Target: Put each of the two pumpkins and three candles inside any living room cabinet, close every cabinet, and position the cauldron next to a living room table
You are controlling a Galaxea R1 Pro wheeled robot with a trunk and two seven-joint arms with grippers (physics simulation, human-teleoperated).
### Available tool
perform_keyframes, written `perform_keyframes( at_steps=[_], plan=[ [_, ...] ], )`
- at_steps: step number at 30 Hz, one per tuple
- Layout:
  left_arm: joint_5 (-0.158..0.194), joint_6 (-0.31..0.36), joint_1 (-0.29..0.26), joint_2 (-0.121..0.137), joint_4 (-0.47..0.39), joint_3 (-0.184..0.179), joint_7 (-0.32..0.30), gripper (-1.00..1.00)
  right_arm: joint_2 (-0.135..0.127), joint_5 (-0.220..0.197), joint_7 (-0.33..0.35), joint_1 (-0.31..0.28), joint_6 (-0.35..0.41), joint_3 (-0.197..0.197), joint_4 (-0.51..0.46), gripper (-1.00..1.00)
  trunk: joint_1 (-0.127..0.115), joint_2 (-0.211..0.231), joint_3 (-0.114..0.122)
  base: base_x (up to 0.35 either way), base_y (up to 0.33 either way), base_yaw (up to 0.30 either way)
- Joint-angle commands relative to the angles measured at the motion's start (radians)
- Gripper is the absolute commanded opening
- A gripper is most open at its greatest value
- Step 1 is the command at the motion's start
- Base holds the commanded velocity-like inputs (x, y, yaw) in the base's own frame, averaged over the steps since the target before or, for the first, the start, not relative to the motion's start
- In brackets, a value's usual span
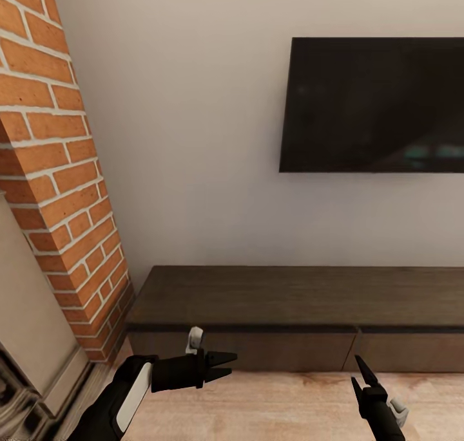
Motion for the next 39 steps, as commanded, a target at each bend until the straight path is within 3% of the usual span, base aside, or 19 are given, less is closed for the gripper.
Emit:
perform_keyframes(
  at_steps=[1,39],
  plan=[
    [0.001,0.005,-0.001,0.0,0.0,0.0,-0.002,1.0,0.0,-0.011,0.003,-0.001,0.01,0.0,0.0,1.0,0.004,-0.008,-0.004,0.0,0.0,0.0],
    [0.001,0.005,-0.001,-0.001,-0.001,-0.001,-0.016,1.0,0.0,-0.011,0.001,-0.001,0.01,0.0,0.0,1.0,0.149,-0.274,-0.123,0.0,0.0,0.0]
  ],
)
